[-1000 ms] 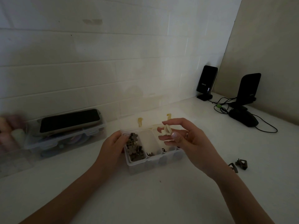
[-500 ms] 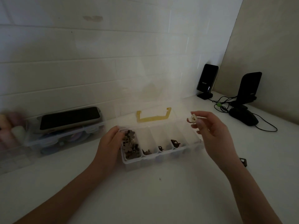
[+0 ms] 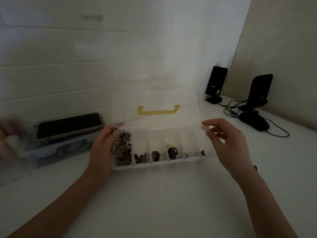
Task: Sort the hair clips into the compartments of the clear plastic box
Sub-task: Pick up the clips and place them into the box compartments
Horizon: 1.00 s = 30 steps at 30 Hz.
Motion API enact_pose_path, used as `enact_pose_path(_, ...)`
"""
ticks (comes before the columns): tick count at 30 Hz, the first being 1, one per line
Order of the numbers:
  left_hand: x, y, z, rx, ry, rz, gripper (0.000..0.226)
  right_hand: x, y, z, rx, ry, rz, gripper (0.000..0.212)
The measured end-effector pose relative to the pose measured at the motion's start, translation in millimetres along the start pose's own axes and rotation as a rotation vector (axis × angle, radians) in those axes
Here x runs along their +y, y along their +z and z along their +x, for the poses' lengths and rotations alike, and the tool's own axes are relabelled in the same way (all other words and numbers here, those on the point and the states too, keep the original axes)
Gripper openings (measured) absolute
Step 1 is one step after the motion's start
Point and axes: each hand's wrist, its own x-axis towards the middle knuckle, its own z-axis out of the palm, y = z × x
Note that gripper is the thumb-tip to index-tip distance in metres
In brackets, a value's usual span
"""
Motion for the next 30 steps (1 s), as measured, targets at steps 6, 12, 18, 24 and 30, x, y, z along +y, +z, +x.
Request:
enact_pose_path(6, -3, -5, 6, 0.029, 0.021, 0.006, 0.029, -7, 4, -4, -0.111, -0.056, 0.065, 0.027)
enact_pose_path(12, -7, -9, 4, 0.03, 0.136, 0.093, 0.028, -10, 8, -6, -0.181, -0.095, 0.025, 0.031)
enact_pose_path(18, -8, -9, 3, 0.024, 0.16, 0.128, 0.03, -9, 13, -8, -0.226, -0.108, -0.076, 0.024)
enact_pose_path(24, -11, -6, 2, 0.001, 0.156, 0.179, 0.029, -5, 12, -6, -0.152, -0.087, -0.061, 0.019)
enact_pose_path(30, -11, -4, 3, 0.023, 0.08, 0.131, 0.032, 5, 0, -1, 0.044, 0.042, -0.163, 0.02)
